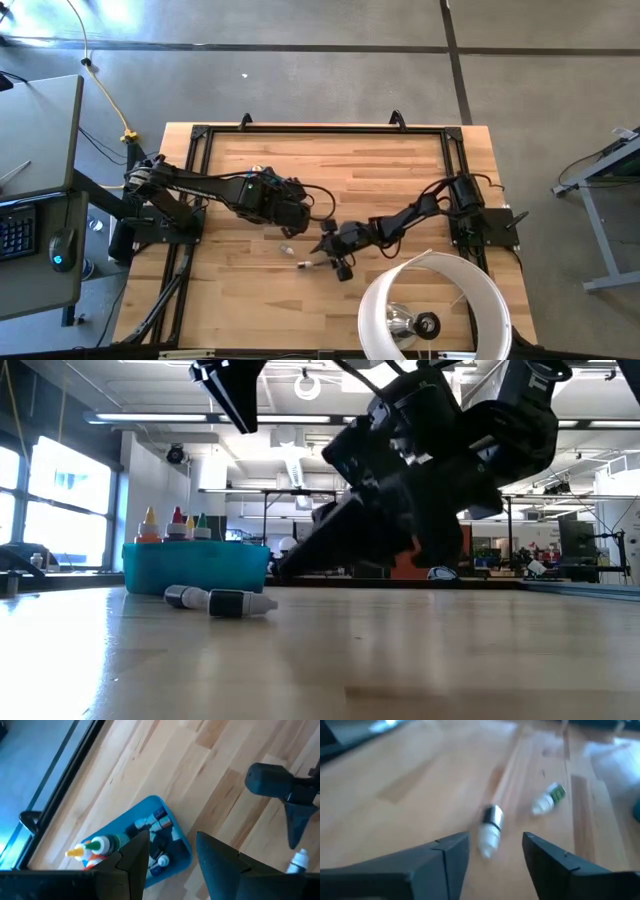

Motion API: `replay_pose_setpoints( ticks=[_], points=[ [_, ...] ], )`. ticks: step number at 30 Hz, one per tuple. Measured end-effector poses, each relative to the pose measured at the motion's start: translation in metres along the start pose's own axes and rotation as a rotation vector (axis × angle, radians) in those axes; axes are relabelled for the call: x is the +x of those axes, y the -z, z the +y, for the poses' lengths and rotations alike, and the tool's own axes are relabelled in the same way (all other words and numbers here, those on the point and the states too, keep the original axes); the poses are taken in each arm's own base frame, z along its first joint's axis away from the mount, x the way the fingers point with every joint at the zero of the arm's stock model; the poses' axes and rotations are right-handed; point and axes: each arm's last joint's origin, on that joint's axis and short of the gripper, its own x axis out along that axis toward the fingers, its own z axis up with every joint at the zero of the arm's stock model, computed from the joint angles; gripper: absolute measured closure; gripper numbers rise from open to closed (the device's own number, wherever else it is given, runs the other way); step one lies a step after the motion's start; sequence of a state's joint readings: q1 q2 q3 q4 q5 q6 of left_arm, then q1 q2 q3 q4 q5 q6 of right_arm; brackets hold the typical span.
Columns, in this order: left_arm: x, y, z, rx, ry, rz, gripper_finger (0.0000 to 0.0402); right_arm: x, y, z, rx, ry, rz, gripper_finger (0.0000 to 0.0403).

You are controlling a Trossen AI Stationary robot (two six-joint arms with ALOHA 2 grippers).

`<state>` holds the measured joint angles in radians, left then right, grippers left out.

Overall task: Pick & Place food coloring
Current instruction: Put the small blue food coloring bottle into the blue bin

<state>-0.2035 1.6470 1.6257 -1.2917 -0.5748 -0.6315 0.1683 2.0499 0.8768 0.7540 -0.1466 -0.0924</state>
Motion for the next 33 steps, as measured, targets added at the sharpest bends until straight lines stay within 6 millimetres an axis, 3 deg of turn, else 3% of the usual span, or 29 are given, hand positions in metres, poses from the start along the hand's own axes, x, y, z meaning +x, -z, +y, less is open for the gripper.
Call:
replay_pose_setpoints(
  ticks=[4, 8, 13, 22, 27, 33],
  points=[
    [0.0, 0.002, 0.001, -0.006, -0.007, 0.027, 0.0246, 0.0, -0.008, -0.001, -0.011, -0.038, -0.081, 0.0202],
    [0.0, 0.002, 0.001, -0.011, -0.007, 0.023, 0.0246, 0.004, -0.01, -0.003, -0.004, 0.017, -0.031, 0.0188],
    [0.0, 0.002, 0.001, -0.014, -0.006, 0.02, 0.0246, 0.02, -0.012, -0.009, -0.013, 0.037, -0.026, 0.0186],
    [0.0, 0.002, 0.0, -0.016, 0.018, 0.037, 0.0246, 0.055, 0.011, -0.015, 0.047, 0.042, 0.102, 0.0191],
    [0.0, 0.003, 0.001, -0.01, 0.012, 0.045, 0.0246, 0.054, 0.015, -0.017, 0.031, 0.122, 0.149, 0.0231],
    [0.0, 0.005, 0.002, -0.014, 0.023, 0.075, 0.0246, 0.051, 0.012, -0.023, 0.067, 0.063, 0.144, 0.0325]
  ],
)
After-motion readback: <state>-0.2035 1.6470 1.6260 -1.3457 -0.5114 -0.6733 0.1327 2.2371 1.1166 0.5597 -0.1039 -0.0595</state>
